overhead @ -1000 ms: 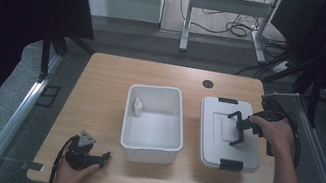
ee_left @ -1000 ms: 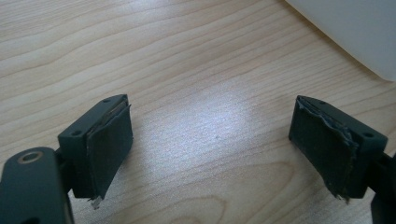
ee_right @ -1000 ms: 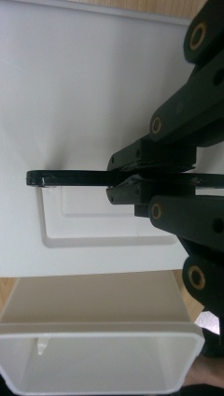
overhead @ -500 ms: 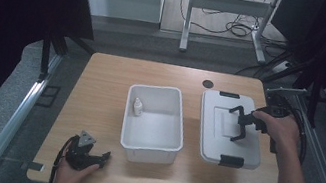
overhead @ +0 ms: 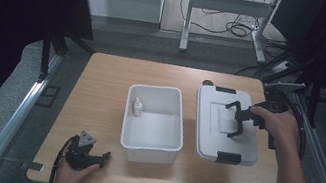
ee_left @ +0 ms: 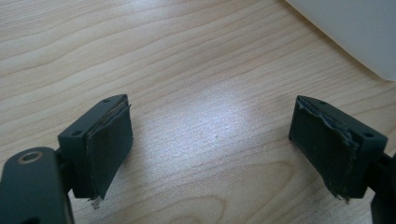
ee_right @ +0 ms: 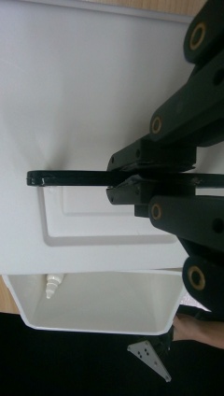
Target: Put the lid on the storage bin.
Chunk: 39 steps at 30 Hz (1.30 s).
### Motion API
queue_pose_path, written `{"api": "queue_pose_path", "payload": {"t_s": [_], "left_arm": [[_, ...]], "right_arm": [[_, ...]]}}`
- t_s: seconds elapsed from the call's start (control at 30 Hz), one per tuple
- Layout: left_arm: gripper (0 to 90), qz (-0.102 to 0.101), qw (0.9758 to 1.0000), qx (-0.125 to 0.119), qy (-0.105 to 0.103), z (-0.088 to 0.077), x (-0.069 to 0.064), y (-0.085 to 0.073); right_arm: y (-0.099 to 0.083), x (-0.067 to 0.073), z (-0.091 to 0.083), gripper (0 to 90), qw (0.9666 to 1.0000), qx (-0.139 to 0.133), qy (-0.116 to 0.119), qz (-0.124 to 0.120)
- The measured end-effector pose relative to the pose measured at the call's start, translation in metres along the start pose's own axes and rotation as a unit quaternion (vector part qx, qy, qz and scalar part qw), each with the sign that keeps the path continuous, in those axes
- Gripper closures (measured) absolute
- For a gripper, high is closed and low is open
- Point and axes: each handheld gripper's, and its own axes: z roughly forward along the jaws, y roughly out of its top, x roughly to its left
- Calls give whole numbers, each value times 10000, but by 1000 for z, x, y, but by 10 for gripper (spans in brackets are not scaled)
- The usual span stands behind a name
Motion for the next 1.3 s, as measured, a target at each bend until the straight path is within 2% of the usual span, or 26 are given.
{"api": "queue_pose_path", "payload": {"t_s": [0.6,1.3], "left_arm": [[134,5,10000,10,-5,0,0,0],[134,8,10000,13,-1,0,0,0]], "right_arm": [[4,20,-15,845,9997,-127,181,-84],[10,45,-1,844,9994,19,271,-190]]}}
